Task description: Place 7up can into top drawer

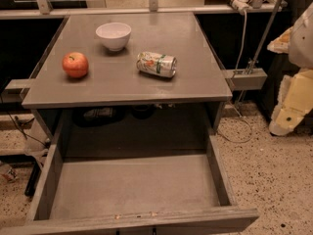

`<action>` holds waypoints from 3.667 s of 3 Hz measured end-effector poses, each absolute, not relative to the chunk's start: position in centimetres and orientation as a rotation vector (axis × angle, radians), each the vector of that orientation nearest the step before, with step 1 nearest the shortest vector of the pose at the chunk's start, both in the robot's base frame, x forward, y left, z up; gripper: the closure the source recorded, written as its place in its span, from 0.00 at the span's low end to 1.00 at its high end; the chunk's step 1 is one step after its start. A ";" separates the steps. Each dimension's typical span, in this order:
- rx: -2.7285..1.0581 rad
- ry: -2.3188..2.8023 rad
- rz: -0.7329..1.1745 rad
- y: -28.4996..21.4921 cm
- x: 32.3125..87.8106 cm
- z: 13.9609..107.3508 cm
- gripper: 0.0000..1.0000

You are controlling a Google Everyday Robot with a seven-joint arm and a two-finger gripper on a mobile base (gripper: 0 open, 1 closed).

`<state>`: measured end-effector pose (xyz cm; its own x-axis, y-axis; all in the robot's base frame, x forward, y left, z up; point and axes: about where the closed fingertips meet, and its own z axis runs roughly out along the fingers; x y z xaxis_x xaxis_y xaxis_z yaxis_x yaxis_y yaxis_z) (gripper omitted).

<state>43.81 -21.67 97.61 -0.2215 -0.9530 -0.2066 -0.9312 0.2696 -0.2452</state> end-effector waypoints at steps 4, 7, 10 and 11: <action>-1.793 2.190 -0.162 -16.0 51.6 99.4 0.00; -1.686 2.131 0.077 -6.3 62.2 99.4 0.00; -1.655 2.196 0.187 -1.2 69.6 94.0 0.00; -1.643 2.261 0.191 -1.1 70.8 91.5 0.00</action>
Offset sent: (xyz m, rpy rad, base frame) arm 0.0464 0.0238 0.0080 -0.0508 0.0279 -0.0112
